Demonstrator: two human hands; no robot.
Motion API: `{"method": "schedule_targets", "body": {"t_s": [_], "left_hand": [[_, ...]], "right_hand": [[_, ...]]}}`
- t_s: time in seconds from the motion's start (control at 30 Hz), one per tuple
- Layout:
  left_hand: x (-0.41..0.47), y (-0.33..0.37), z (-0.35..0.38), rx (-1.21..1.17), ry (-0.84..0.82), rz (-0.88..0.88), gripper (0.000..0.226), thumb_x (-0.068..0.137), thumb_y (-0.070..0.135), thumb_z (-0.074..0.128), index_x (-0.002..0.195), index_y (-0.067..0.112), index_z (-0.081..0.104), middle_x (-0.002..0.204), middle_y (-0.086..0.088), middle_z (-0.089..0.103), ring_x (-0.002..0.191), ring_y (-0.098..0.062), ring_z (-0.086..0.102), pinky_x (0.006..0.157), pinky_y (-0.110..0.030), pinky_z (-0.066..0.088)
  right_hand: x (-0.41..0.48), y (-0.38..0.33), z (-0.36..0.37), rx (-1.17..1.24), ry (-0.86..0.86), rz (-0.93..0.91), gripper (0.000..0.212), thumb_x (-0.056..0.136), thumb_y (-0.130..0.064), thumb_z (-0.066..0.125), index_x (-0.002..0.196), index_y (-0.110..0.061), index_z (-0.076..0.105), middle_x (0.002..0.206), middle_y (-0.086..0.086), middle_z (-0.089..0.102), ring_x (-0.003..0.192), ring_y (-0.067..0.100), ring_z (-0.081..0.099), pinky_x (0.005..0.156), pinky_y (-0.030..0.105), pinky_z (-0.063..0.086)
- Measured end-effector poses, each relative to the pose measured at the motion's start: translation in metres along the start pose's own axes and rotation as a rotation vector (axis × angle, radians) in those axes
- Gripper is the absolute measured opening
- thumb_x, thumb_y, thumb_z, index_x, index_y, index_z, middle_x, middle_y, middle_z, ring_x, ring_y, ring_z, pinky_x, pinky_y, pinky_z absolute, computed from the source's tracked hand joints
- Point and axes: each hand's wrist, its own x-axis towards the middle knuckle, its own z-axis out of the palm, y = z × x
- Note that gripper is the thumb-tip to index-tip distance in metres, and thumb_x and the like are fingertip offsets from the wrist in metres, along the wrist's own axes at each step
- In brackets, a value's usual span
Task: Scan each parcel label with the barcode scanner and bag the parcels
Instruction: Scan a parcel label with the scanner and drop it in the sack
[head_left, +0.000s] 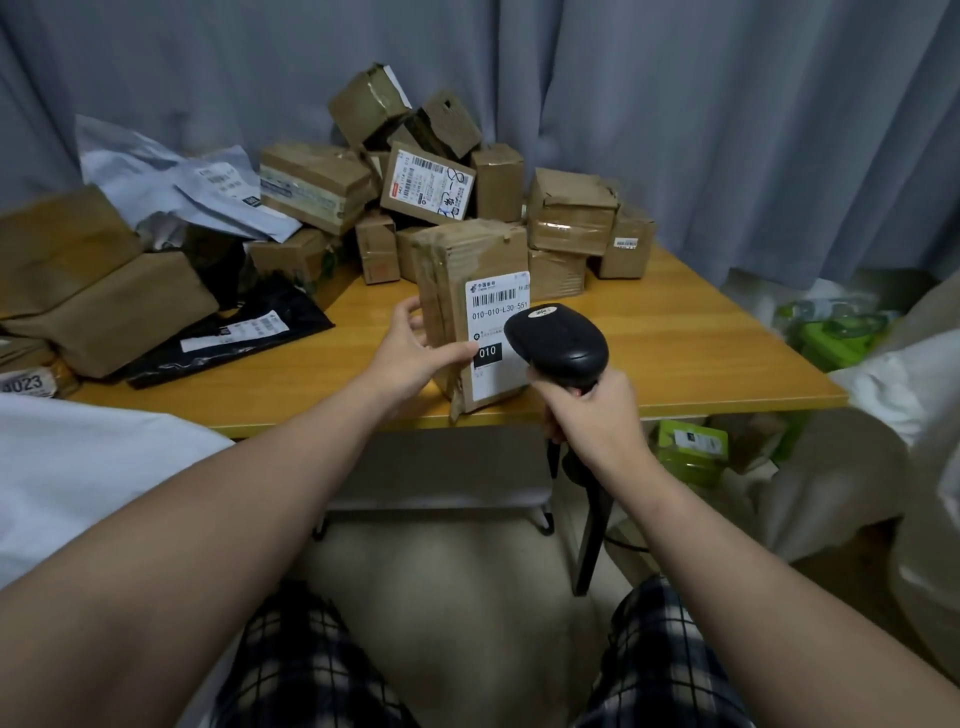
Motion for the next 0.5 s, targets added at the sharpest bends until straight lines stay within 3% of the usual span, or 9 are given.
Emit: {"method": "schedule_targets", "body": {"t_s": [0.2, 0.33, 0.43, 0.5], "left_hand": [[0.0, -0.004, 0.005, -0.029, 0.009, 0.001, 0.087, 0.078, 0.014, 0.077, 0.145, 0.02, 0.022, 0.131, 0.002, 0.048, 0.114, -0.011, 0.053, 0.093, -0.03, 0.048], [0.003, -0.005, 0.005, -0.021, 0.026, -0.012, 0.088, 0.079, 0.017, 0.077, 0.146, 0.021, 0.022, 0.141, -0.003, 0.046, 0.124, -0.017, 0.051, 0.089, -0.027, 0.047], [0.004, -0.005, 0.006, -0.03, 0.02, -0.018, 0.088, 0.079, 0.017, 0.077, 0.147, 0.021, 0.021, 0.142, -0.003, 0.046, 0.123, -0.015, 0.051, 0.082, -0.021, 0.048], [0.005, -0.005, 0.006, -0.032, 0.016, -0.02, 0.089, 0.079, 0.016, 0.077, 0.147, 0.021, 0.021, 0.141, -0.002, 0.046, 0.12, -0.013, 0.051, 0.085, -0.024, 0.048]], "right_hand": [[-0.015, 0.008, 0.004, 0.017, 0.066, 0.058, 0.027, 0.084, -0.013, 0.07, 0.059, -0.011, 0.059, 0.044, 0.0, 0.055, 0.038, 0.014, 0.054, 0.047, 0.026, 0.045], [-0.014, 0.008, 0.002, 0.055, 0.099, 0.067, 0.029, 0.084, -0.008, 0.068, 0.057, -0.008, 0.059, 0.047, 0.009, 0.056, 0.036, 0.015, 0.053, 0.046, 0.025, 0.045], [-0.014, 0.006, 0.0, 0.051, 0.092, 0.066, 0.029, 0.085, -0.006, 0.065, 0.057, -0.007, 0.058, 0.049, 0.013, 0.056, 0.036, 0.016, 0.052, 0.045, 0.024, 0.044], [-0.015, 0.005, -0.001, 0.044, 0.088, 0.072, 0.03, 0.086, -0.007, 0.064, 0.056, -0.007, 0.059, 0.049, 0.014, 0.057, 0.037, 0.015, 0.053, 0.044, 0.023, 0.044]]}}
